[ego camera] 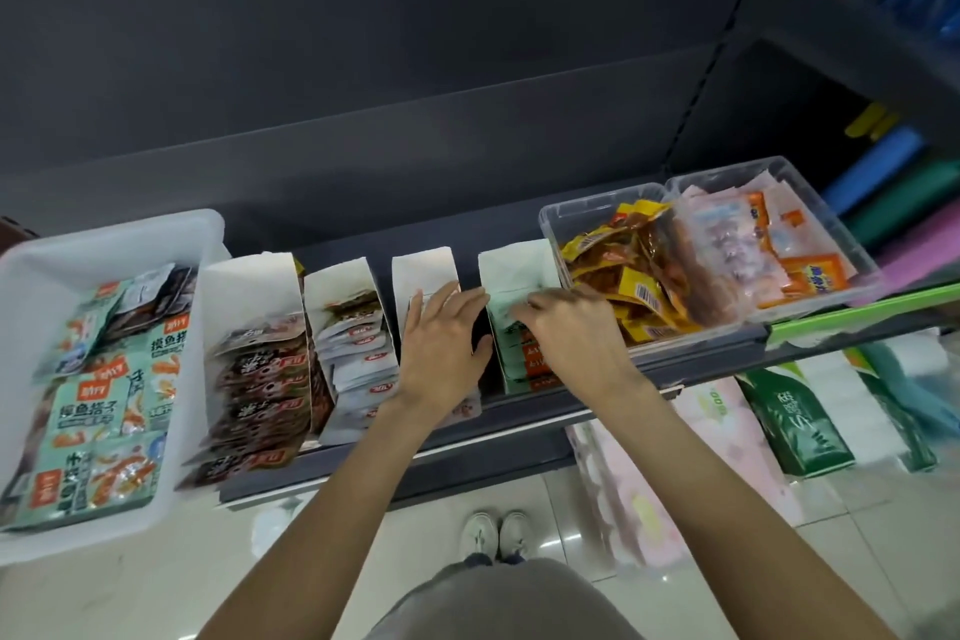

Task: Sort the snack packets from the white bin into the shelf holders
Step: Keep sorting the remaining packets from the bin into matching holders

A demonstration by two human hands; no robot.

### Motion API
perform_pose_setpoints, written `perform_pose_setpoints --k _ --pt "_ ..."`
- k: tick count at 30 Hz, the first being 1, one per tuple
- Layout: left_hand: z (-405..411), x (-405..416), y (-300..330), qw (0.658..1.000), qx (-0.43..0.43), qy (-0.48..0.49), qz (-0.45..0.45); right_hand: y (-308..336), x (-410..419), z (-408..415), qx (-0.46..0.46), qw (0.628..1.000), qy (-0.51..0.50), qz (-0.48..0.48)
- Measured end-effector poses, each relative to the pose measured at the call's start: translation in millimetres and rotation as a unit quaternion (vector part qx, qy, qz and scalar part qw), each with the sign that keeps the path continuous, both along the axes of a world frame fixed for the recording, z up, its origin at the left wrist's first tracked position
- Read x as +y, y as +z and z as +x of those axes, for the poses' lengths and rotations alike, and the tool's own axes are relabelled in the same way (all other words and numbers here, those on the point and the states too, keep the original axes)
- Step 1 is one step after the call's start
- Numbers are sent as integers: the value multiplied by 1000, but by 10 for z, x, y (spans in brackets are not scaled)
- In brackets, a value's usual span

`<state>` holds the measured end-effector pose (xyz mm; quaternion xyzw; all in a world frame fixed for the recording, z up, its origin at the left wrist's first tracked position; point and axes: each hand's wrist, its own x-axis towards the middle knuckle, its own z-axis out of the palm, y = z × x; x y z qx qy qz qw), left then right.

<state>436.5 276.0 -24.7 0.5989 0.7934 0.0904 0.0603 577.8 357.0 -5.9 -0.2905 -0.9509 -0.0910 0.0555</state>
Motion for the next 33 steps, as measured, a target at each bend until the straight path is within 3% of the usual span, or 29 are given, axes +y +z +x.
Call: perform_pose_setpoints --k 6,9,13,16,21,24,27,33 --pt "-41 8 14 998 -62 -10 4 -126 -141 37 -32 998 -45 0" --pt "-87 -58 133 986 -150 6 75 -11 -154 99 85 994 -28 -56" --pt "-244 -380 499 947 -270 33 169 353 -191 0 250 952 -2 -179" --pt "-479 -781 750 924 -286 45 252 578 -330 -300 297 923 18 -244" --pt "-1243 -1581 849 902 -218 140 345 695 -820 -1216 273 923 116 -245" --pt "-1956 -2041 624 916 -155 229 290 693 -1196 -1874 203 933 177 -240" --pt "-2610 -2371 298 928 -123 308 170 610 -1543 -2555 127 939 221 -233" --pt "-3233 -2461 -121 962 -96 254 -38 37 -1842 -3755 -42 955 191 -223"
